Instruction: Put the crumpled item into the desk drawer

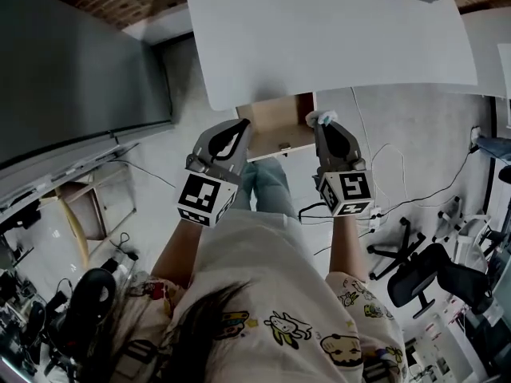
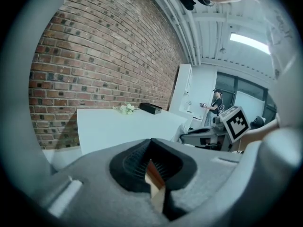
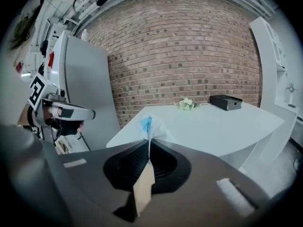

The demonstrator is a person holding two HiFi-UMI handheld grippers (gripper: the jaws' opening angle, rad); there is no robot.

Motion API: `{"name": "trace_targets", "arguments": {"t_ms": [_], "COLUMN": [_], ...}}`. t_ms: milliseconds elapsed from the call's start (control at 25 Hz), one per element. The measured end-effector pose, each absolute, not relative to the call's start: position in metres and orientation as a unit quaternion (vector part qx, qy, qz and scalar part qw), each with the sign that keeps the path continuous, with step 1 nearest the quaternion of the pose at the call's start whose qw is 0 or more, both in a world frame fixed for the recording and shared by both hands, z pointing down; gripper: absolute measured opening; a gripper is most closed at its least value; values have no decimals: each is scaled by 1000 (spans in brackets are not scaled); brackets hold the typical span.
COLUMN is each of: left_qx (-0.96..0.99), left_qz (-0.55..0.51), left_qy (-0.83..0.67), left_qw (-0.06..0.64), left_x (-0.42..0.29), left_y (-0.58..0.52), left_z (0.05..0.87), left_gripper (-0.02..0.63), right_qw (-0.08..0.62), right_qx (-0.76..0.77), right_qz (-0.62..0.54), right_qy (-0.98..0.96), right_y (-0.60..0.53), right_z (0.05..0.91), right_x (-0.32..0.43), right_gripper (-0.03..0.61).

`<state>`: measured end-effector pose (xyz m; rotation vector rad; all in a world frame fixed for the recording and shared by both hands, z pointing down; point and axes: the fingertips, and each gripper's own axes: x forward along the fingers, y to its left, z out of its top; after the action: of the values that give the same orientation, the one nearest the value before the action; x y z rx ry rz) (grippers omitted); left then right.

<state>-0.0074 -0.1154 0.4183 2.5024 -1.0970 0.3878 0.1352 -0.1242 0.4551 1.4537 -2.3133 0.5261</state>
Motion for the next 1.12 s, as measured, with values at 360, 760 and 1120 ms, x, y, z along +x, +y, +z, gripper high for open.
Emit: {"name": "trace_targets", "arguments": {"t_ms": [360,760,1120], "left_qx": [894,897,892], "left_qz": [169,200,234], "left_qy": [-361,-335,-317], "left_qw": [204,209,219], "left_x": [5,23,31], "left_y": [-111,-107,-97], "left_z": [485,563,621], "left_gripper": [-2,-2,-2], "right_qw": [225,276,347], "right_qx": [497,478,421], "right_qz": [187,203,182], "right_qy": [-817,-808,-818], "right_y": [-125,-120,-117], "right_z": [523,622,696], "right_x": [131,135,133], "right_gripper": [14,12,12]}}
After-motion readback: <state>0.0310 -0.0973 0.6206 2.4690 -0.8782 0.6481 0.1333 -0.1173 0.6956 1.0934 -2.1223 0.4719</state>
